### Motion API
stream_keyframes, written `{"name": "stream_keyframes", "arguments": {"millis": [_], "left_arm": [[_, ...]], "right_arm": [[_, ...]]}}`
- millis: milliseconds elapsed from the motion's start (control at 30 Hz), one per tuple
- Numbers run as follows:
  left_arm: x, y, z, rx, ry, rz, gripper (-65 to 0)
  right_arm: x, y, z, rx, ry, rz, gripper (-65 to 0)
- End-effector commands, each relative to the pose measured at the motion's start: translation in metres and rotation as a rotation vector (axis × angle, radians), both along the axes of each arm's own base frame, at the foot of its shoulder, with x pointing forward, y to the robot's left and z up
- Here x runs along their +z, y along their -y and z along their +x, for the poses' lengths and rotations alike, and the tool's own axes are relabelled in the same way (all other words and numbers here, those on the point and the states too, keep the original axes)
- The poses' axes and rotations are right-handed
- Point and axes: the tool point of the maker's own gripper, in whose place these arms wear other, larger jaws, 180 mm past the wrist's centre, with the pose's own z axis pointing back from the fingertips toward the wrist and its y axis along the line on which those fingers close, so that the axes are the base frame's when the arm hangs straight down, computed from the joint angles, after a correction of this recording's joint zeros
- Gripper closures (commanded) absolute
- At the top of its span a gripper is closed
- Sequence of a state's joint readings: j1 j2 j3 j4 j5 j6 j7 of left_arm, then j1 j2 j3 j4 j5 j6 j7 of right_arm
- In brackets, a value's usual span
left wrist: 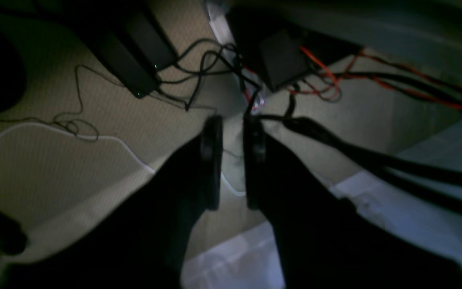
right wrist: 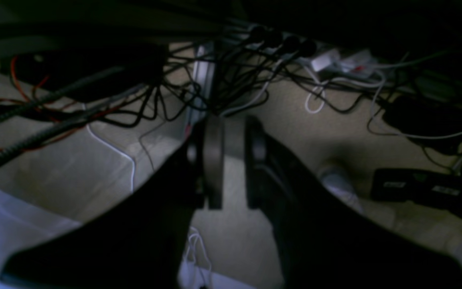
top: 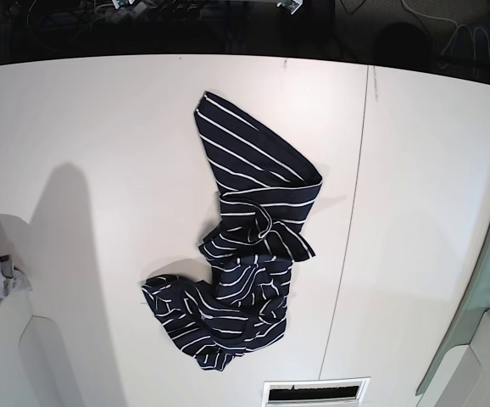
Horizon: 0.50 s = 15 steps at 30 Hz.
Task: Layout the t-shirt on the table in an organized manner, then fold the t-shirt properly
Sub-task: 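Move both grippers down toward the crumpled navy striped t-shirt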
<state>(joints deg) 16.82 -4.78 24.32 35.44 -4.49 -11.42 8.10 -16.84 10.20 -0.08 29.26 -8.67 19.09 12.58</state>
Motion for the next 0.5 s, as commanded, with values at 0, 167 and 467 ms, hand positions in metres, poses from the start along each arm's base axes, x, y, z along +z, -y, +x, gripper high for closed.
{"name": "stream_keyframes", "arguments": {"millis": [0, 167, 467], "left_arm": [[0.0016, 0.0036, 0.0012, 0.002, 0.01, -0.016, -12.5], [0.0016, 0.0038, 0.0012, 0.002, 0.01, -0.016, -12.5], [0.0009, 0.0011, -0.0047, -0.005, -0.019, -0.002, -12.5]], "right_arm": [[0.0015, 0.0022, 0.0028, 0.0, 0.014, 0.005, -10.2], [0.0019, 0.0025, 0.0076, -0.04, 0.024, 0.011, -10.2], [0.0033, -0.0016, 0.0072, -0.039, 0.02, 0.037, -10.2]]}}
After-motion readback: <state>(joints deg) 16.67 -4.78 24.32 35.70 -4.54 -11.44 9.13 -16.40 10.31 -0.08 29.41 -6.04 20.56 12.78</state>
